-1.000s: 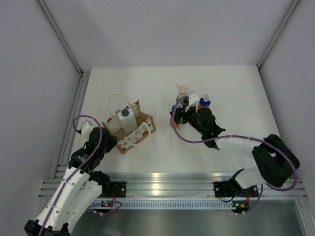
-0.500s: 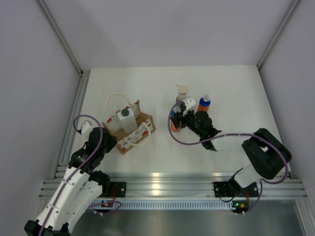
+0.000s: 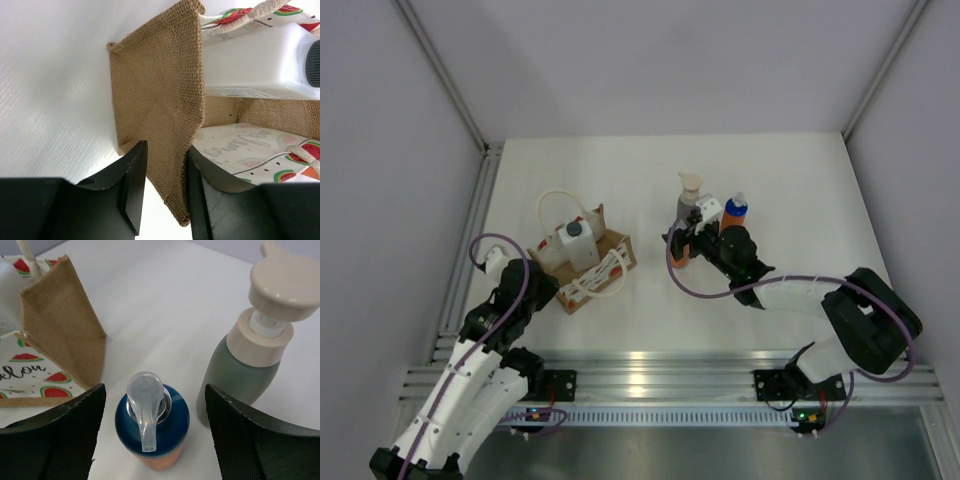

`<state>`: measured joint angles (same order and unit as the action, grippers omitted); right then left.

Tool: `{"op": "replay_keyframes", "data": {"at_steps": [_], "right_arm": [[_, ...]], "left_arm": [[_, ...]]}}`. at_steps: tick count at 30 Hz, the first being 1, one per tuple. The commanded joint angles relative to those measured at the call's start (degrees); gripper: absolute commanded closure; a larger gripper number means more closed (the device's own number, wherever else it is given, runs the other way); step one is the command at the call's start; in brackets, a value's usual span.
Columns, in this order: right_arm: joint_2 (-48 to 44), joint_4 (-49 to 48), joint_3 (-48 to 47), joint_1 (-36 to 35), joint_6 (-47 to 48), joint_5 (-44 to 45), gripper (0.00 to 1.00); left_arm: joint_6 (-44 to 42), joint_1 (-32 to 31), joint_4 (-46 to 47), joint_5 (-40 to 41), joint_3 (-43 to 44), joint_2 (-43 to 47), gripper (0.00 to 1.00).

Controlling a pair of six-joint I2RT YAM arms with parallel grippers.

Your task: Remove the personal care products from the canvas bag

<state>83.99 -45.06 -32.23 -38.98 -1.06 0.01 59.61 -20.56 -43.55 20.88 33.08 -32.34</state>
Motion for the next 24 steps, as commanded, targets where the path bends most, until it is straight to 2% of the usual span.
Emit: {"op": "replay_keyframes", "data": {"at_steps": [1,8,12,13,17,20,24], "right_arm": [[-5.4,-4.34,0.06,-0.31,0.01,-0.89,0.23],[-12.96,3.03,-1.78,-1.62,-0.35,-1.68,0.22],[-12.62,12.16,-10.36,-3.9,-0.17,-7.56,0.22],[-10.79,18.63,-12.75,-4.69,-0.17,-7.57,0.22],[-4.19,31.48,-24.53,-11.89,3.77,-7.3,0.22],[1.96,39.48,-32.88,-15.77,9.75,-8.97,0.21],[9.95,44.96,-42.89,-16.83,18.35,-13.62,0.21]], "left_arm": [[-0.9,0.25,0.13,0.39,0.49,0.78,0.59],[-0.99,0.25,0.22,0.39,0.67,0.78,0.56],[-0.9,0.34,0.22,0.56,0.67,0.78,0.55],[-0.82,0.25,0.22,0.56,0.58,0.78,0.55],[-0.9,0.25,0.22,0.56,0.58,0.87,0.55],[-0.99,0.25,0.31,0.39,0.67,0.7,0.55],[-1.34,0.25,0.31,0.3,1.02,0.52,0.55]]}}
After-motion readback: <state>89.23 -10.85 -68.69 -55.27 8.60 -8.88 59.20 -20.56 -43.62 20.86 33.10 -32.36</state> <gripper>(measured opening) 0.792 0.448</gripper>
